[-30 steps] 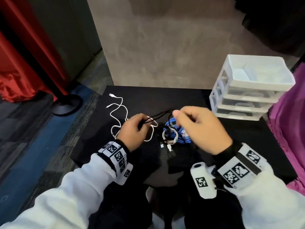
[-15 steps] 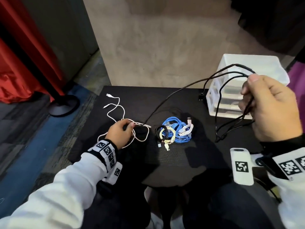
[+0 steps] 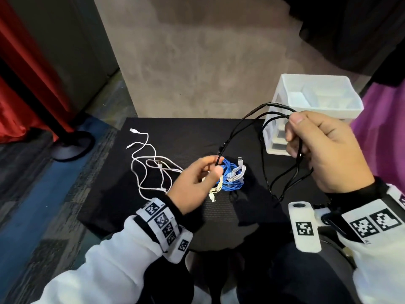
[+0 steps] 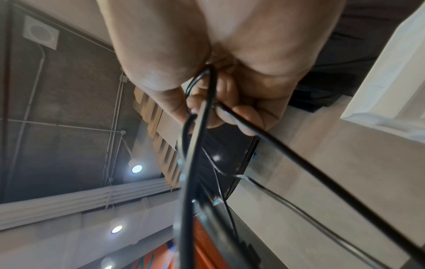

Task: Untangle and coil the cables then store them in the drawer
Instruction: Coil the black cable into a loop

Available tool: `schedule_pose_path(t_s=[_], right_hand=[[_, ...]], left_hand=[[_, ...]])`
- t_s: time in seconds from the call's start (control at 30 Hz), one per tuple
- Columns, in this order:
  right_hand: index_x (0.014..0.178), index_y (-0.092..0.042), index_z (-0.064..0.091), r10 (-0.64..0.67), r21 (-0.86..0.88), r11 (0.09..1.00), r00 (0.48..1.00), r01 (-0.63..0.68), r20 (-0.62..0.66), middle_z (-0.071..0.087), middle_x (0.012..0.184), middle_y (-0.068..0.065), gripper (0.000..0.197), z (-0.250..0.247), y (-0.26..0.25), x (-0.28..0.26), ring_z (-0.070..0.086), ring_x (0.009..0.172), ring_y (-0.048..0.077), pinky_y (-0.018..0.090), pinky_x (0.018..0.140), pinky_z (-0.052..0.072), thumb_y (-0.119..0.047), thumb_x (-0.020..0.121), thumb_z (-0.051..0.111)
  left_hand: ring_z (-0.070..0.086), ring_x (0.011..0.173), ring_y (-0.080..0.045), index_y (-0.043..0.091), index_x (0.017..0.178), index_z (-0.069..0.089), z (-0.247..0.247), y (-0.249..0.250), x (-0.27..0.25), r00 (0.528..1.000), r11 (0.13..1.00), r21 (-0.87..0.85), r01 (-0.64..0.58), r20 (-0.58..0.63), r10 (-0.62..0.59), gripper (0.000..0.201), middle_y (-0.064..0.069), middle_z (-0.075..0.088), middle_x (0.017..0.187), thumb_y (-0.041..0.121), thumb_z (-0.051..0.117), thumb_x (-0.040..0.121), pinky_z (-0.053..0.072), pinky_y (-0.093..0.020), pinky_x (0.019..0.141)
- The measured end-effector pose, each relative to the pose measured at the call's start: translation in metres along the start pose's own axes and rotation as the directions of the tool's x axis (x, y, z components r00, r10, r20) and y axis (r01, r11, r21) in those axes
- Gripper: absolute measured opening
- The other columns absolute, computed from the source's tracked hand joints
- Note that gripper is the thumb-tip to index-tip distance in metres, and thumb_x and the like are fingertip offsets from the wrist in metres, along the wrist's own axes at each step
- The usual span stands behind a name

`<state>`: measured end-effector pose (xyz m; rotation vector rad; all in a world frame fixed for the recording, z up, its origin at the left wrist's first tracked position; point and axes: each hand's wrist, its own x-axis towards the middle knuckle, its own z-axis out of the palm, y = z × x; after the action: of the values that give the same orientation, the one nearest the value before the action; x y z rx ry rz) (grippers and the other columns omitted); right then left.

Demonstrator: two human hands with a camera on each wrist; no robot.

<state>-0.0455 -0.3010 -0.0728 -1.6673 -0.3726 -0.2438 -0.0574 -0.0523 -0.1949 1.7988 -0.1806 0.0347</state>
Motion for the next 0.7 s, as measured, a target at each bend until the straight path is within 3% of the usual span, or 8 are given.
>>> schedule_pose_path(t_s=[0.07,0.17,0.27,0.33,0.43,0.5,0.6,0.7], right_hand=[[0.066,-0.022,0.062,0.001,0.015,1.0,1.0,-0.001,-0.001,0.052,0.06,-0.009,0.036,0.001,-0.001,-0.001,0.043,0.055,0.013,0.022,0.056,0.037,-0.04,0.097,0.057],[0.067,-0.021,0.063,0.021,0.028,0.999,0.999,-0.021,-0.025,0.052,0.059,-0.011,0.036,-0.004,0.002,-0.002,0.041,0.056,0.012,0.031,0.058,0.036,-0.041,0.097,0.058],[0.068,-0.019,0.065,0.059,0.003,0.998,0.997,-0.058,-0.04,0.051,0.056,-0.011,0.039,-0.01,0.012,-0.004,0.04,0.056,0.013,0.036,0.06,0.034,-0.04,0.1,0.06],[0.069,-0.016,0.065,0.091,-0.01,0.996,0.995,-0.092,-0.048,0.048,0.054,-0.01,0.04,-0.01,0.021,-0.007,0.038,0.055,0.014,0.037,0.06,0.032,-0.033,0.105,0.058],[0.07,-0.011,0.063,0.133,-0.006,0.991,0.99,-0.133,-0.047,0.045,0.054,-0.01,0.041,-0.005,0.032,-0.009,0.037,0.054,0.013,0.039,0.06,0.031,-0.03,0.106,0.056],[0.069,-0.013,0.063,0.152,0.008,0.988,0.987,-0.152,-0.053,0.045,0.054,-0.01,0.041,-0.001,0.035,-0.01,0.037,0.054,0.011,0.039,0.06,0.031,-0.03,0.106,0.056],[0.069,-0.015,0.065,0.155,0.023,0.988,0.987,-0.155,-0.047,0.046,0.054,-0.008,0.041,0.001,0.035,-0.009,0.037,0.054,0.011,0.038,0.062,0.032,-0.03,0.106,0.056],[0.071,-0.017,0.071,0.134,0.015,0.991,0.991,-0.134,-0.003,0.046,0.062,0.017,0.043,-0.001,0.031,-0.008,0.041,0.057,0.014,0.031,0.065,0.036,-0.035,0.105,0.053]], left_hand=[[0.061,0.083,-0.003,0.023,0.118,0.071,0.008,0.0,0.001,0.999,0.999,0.022,0.031,0.027,-0.032,0.024,0.015,0.071,0.092,0.033,0.064,0.097,0.051,-0.025,0.086],[0.067,0.079,-0.017,0.018,0.1,0.073,0.003,0.002,0.003,0.998,0.997,0.078,0.009,-0.066,-0.004,0.019,-0.001,0.074,0.087,0.031,0.059,0.102,0.055,-0.039,0.083],[0.06,0.069,-0.007,0.018,0.096,0.071,-0.009,0.006,0.004,0.948,0.996,0.06,-0.072,-0.305,0.087,0.021,0.012,0.068,0.079,0.026,0.053,0.105,0.054,-0.029,0.071],[0.047,0.055,-0.005,0.015,0.092,0.068,-0.02,0.01,0.006,0.935,0.996,-0.08,-0.028,-0.356,-0.002,0.025,0.012,0.054,0.064,0.028,0.052,0.105,0.044,-0.02,0.055],[0.022,0.043,-0.004,0.014,0.091,0.061,-0.034,0.023,0.003,0.956,0.809,-0.561,0.177,-0.097,-0.277,0.026,0.007,0.027,0.058,0.034,0.05,0.104,0.02,-0.016,0.036],[0.019,0.042,-0.003,0.015,0.09,0.06,-0.04,0.027,-0.001,0.951,0.728,-0.644,0.236,0.0,-0.308,0.028,0.007,0.026,0.06,0.037,0.049,0.103,0.016,-0.016,0.036],[0.022,0.047,-0.01,0.011,0.074,0.059,-0.045,0.031,-0.009,0.948,0.749,-0.593,0.295,0.085,-0.307,0.053,0.001,0.034,0.06,0.053,0.04,0.102,0.021,-0.023,0.045],[0.051,0.055,-0.016,0.004,0.079,0.064,-0.039,0.031,-0.014,0.893,0.813,-0.372,0.449,0.169,-0.416,0.072,-0.004,0.06,0.067,0.061,0.027,0.103,0.045,-0.027,0.059]])
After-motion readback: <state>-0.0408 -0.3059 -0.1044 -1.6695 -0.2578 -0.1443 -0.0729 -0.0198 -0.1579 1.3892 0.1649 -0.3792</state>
